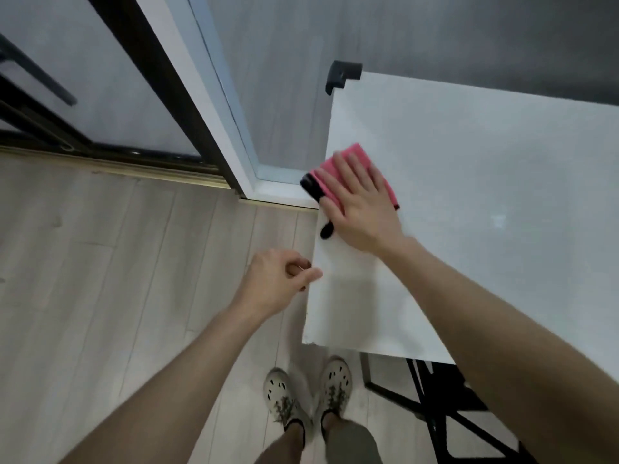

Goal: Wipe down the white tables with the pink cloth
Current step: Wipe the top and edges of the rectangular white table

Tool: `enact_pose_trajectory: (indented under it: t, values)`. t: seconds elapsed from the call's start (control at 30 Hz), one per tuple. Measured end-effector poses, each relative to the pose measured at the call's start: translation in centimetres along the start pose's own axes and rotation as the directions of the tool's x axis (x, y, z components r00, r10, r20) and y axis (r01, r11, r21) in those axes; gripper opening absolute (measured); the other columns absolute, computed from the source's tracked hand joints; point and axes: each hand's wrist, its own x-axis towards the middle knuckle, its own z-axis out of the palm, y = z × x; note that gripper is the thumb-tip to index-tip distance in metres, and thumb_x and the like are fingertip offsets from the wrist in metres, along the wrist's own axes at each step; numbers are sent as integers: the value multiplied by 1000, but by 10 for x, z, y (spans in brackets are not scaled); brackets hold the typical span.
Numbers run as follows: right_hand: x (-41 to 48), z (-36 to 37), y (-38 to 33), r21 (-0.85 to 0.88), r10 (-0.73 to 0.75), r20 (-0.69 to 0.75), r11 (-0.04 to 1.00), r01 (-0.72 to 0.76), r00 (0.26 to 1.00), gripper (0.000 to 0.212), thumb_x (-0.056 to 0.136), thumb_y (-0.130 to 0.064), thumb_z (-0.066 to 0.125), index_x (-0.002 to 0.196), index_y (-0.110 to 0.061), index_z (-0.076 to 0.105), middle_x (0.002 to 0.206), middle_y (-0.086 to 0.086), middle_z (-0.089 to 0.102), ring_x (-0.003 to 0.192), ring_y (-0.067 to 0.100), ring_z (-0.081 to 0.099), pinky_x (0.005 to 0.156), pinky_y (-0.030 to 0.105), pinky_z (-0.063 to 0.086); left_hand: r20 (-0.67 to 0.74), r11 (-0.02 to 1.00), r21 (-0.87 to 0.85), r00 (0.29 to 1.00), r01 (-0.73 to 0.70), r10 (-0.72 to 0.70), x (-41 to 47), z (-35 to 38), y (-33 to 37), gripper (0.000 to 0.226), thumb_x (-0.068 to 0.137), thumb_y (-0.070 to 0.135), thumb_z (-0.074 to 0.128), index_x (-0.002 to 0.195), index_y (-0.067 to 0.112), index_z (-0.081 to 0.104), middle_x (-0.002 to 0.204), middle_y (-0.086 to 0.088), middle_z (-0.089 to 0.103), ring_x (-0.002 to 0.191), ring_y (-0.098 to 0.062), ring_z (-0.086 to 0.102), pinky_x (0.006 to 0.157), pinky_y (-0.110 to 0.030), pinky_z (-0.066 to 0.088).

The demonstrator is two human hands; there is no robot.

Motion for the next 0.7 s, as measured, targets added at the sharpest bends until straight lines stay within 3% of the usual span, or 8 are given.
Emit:
enact_pose_trajectory:
  t: [0.13,0.23,0.3,0.37,0.47,0.53,0.6,0.7]
  values:
    - [38,0,-12,23,116,-54,993,-115,992,59,115,-48,29,173,-37,22,183,1,2,169,20,-5,136,49,-5,39,962,262,997,-78,70,1,-25,-23,29,96,54,79,118,35,79,94,21,77,88,2,72,89,-32,62]
    - [-93,34,-58,43,70,-152,997,-64,986,59,115,-45,34,172,-34,24,183,2,8,169,24,2,136,54,3,41,830,546,994,-109,103,1,-49,-26,33,104,46,70,134,32,72,115,14,77,104,-13,73,93,-41,60]
    - [-170,48,-87,49,84,-118,996,-79,989,62,115,-47,34,174,-34,18,183,2,3,170,25,1,135,59,9,70,742,656,990,-138,122,-4,-58,-25,36,107,44,65,141,32,67,128,9,75,116,-19,71,95,-42,59]
    - [-164,48,-90,39,122,-84,992,-119,989,64,114,-49,34,174,-34,17,183,1,0,169,24,-2,135,58,7,112,653,733,981,-190,160,-13,-61,-28,37,108,43,62,143,31,66,132,6,73,121,-23,68,98,-44,58]
    - [-60,27,-75,78,210,-60,976,-205,976,65,112,-50,37,173,-35,21,183,1,-2,169,21,-10,135,51,-5,165,513,817,960,-262,227,-16,-63,-34,37,108,44,60,142,29,65,131,3,71,122,-25,67,98,-45,58]
    - [-11,18,-72,68,280,-50,959,-276,959,65,111,-46,37,173,-32,22,183,2,-3,169,22,-9,135,50,-8,195,483,825,950,-292,242,-15,-63,-37,36,109,42,58,142,29,64,131,2,70,121,-26,67,97,-47,58]
    - [-24,26,-79,53,327,-82,945,-324,941,66,111,-41,37,173,-29,20,183,3,0,169,24,-6,135,51,-5,263,431,827,926,-360,270,-11,-63,-36,33,110,40,55,139,28,64,128,1,70,119,-27,67,94,-47,59]
    - [-125,55,-115,51,352,-182,936,-349,918,65,115,-43,35,175,-29,12,183,1,-1,169,22,-5,137,52,1,374,319,821,868,-473,326,2,-66,-33,31,110,37,53,136,24,63,127,-1,68,117,-29,68,89,-44,58]
